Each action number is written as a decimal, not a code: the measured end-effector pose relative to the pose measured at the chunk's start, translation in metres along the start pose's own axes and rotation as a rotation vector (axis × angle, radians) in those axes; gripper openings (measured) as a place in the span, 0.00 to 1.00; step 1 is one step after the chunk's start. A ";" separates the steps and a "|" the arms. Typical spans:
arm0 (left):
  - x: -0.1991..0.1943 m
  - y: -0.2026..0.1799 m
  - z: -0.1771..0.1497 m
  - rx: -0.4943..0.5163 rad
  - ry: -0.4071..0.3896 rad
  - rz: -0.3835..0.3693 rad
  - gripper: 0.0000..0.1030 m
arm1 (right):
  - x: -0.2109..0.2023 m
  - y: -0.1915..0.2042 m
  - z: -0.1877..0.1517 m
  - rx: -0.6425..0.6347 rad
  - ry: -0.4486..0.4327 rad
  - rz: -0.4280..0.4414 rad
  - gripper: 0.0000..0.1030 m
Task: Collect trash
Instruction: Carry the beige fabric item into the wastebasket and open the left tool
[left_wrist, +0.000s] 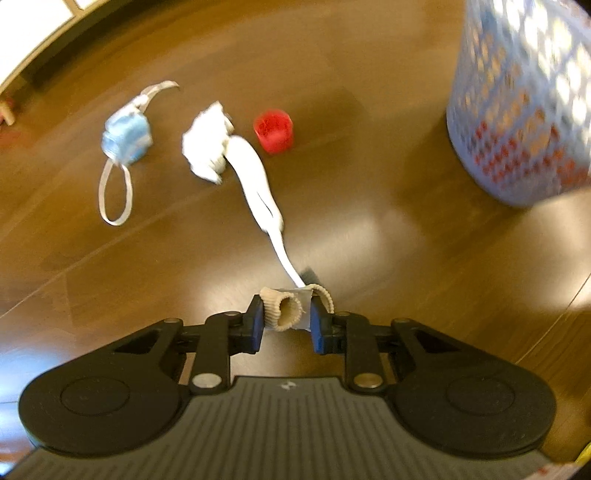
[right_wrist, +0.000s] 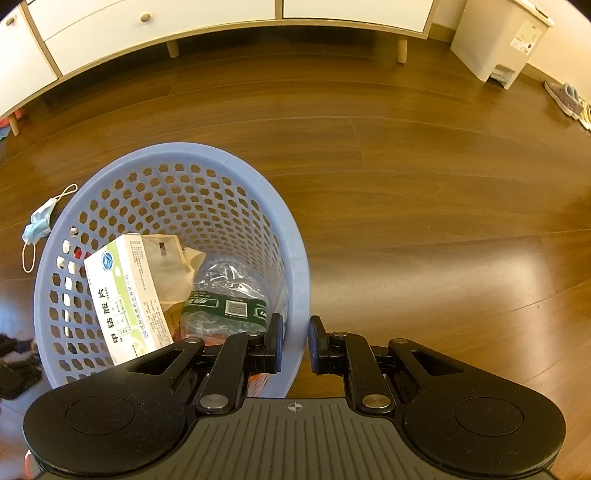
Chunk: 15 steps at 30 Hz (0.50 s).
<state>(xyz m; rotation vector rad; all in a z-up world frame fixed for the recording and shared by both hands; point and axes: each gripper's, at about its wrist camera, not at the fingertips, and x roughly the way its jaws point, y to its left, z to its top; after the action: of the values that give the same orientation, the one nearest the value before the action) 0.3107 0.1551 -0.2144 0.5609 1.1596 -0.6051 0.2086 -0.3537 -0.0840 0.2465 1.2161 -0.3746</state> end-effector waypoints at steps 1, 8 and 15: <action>-0.008 0.002 0.005 -0.018 -0.015 -0.004 0.20 | -0.001 0.001 -0.001 -0.002 -0.002 0.000 0.10; -0.083 0.008 0.043 -0.105 -0.156 -0.074 0.20 | -0.001 -0.001 -0.001 -0.010 -0.016 0.003 0.10; -0.165 -0.009 0.068 -0.100 -0.294 -0.138 0.20 | -0.003 0.000 -0.002 -0.019 -0.030 0.003 0.10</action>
<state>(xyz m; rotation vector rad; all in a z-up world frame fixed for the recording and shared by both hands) 0.3034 0.1268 -0.0383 0.2958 0.9484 -0.7174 0.2063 -0.3530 -0.0818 0.2255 1.1887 -0.3626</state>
